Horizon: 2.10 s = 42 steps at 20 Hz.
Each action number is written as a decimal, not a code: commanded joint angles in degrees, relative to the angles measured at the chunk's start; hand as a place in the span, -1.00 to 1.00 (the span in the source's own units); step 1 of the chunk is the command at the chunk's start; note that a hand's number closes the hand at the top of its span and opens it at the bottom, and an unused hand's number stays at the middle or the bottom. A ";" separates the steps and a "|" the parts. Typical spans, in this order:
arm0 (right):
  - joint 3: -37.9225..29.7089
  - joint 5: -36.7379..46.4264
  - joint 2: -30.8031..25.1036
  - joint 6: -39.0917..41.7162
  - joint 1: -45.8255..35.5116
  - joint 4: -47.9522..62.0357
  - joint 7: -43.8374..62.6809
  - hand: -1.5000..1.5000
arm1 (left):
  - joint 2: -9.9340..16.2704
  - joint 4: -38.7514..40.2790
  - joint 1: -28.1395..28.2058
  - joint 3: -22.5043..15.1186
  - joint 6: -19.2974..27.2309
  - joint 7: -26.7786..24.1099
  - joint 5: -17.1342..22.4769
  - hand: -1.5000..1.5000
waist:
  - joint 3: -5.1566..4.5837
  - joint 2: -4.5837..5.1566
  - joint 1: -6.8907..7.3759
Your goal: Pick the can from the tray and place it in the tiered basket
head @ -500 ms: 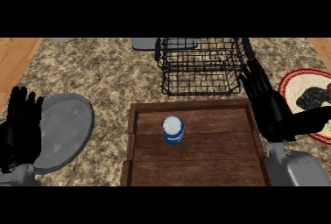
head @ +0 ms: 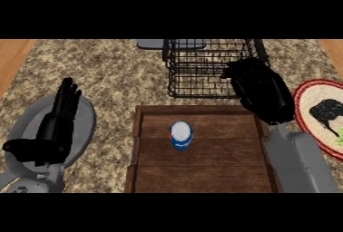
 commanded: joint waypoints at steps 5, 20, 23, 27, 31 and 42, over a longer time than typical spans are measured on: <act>-1.31 -20.35 -1.72 31.66 -0.62 8.60 4.16 -1.00 | -2.35 4.19 -3.81 -5.44 1.12 1.70 -5.34 0.00 | -0.67 -0.47 -0.21; -1.86 15.22 -27.55 48.79 -14.74 -8.35 3.05 -1.00 | -4.29 5.33 -4.43 -6.70 1.89 2.99 -7.18 0.00 | -0.92 -1.51 -0.22; 2.01 18.99 -27.86 46.72 -17.74 -14.97 7.90 -1.00 | -3.75 5.90 -6.02 -5.85 1.84 4.33 -7.56 0.00 | -0.98 -1.62 -0.72; 6.66 22.08 -25.51 43.90 -18.64 -19.65 15.72 -1.00 | -3.91 5.29 -3.90 -6.06 0.46 2.64 -7.64 0.00 | -0.97 -1.58 -0.39; 11.28 27.87 -20.04 44.16 -22.08 -16.33 18.40 -1.00 | -5.65 3.39 -5.25 -6.60 1.85 6.63 -9.52 0.00 | -0.92 -1.32 0.07; 16.40 29.15 -12.75 46.83 -23.56 -19.20 31.54 -1.00 | -4.46 2.35 -3.80 -2.77 -3.30 5.64 -9.21 0.00 | -0.92 -1.35 0.03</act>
